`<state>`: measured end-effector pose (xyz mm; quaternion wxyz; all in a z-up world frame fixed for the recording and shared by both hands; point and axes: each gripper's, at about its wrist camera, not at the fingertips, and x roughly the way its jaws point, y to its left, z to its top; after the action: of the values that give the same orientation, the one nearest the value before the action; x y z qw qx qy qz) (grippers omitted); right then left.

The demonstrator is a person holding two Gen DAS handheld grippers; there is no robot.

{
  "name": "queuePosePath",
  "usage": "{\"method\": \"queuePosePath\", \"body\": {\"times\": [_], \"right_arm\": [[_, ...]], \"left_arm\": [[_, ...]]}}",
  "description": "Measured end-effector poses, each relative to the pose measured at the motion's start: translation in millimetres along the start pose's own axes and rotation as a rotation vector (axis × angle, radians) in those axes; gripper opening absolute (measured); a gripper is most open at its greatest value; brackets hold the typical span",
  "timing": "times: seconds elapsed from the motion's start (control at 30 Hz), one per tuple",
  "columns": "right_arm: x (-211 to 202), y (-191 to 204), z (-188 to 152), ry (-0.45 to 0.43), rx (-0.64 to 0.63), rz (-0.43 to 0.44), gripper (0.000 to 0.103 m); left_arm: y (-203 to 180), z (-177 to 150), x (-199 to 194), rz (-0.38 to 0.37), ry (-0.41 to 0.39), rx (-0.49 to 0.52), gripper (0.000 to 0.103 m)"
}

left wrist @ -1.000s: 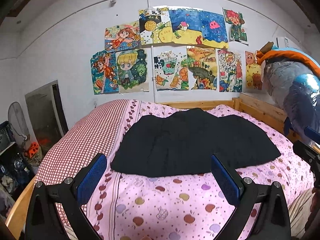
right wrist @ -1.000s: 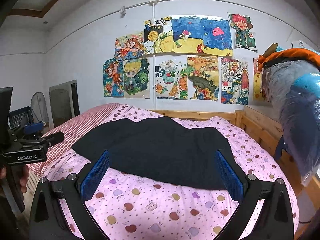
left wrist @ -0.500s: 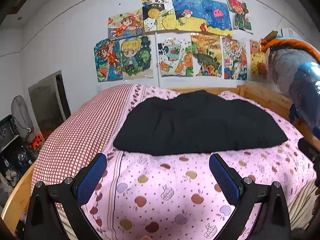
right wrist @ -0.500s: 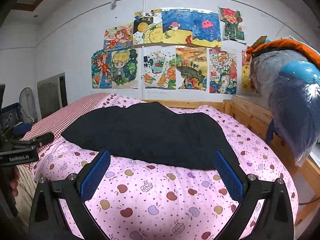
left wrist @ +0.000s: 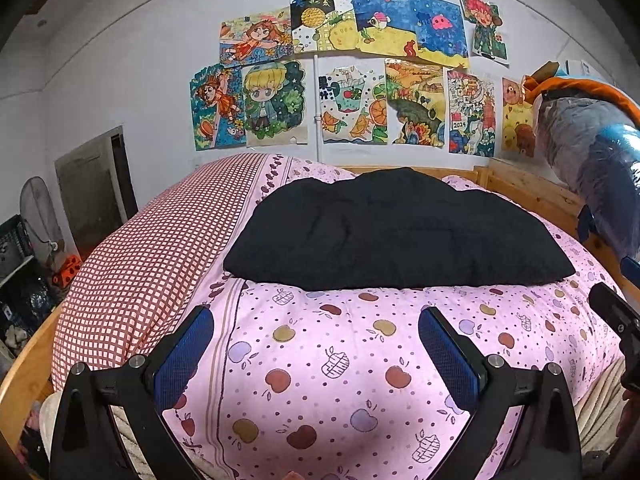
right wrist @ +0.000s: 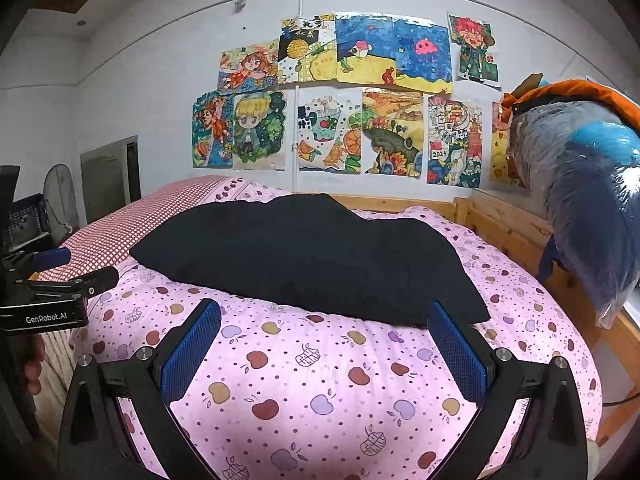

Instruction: Fold large clothes

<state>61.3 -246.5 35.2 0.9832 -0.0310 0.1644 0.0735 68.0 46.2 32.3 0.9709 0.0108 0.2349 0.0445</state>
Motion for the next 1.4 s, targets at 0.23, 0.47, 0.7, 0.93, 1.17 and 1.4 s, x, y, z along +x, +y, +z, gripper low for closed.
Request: {"method": "queuePosePath", "body": {"times": [0.23,0.47,0.7,0.93,1.17,1.4], "right_arm": [[3.7,-3.5,-2.3,0.020,0.011,-0.015,0.101],[4.3,-3.0,-1.7,0.022,0.009,-0.019,0.101],[3.4,-2.5,-1.6,0.020,0.008,-0.018,0.101],[2.0,-0.6,-1.4,0.020,0.008,-0.016,0.101],[1.3,0.4,-1.3,0.020,0.011,-0.016,0.101],[1.3,-0.5,-1.1,0.020,0.012,-0.016,0.101]], "left_arm": [[2.0,-0.7,-0.2,0.005,-0.001,-0.004,0.103],[4.1,-1.3,-1.4,0.009,-0.005,-0.013,0.103],[4.8,-1.1,-3.9,0.011,-0.012,-0.015,0.103],[5.2,-1.0,-4.6,0.012,-0.013,-0.016,0.103],[5.0,-1.0,-4.7,0.012,-0.012,-0.016,0.103],[4.4,-1.2,-4.9,0.013,-0.013,-0.016,0.103]]}}
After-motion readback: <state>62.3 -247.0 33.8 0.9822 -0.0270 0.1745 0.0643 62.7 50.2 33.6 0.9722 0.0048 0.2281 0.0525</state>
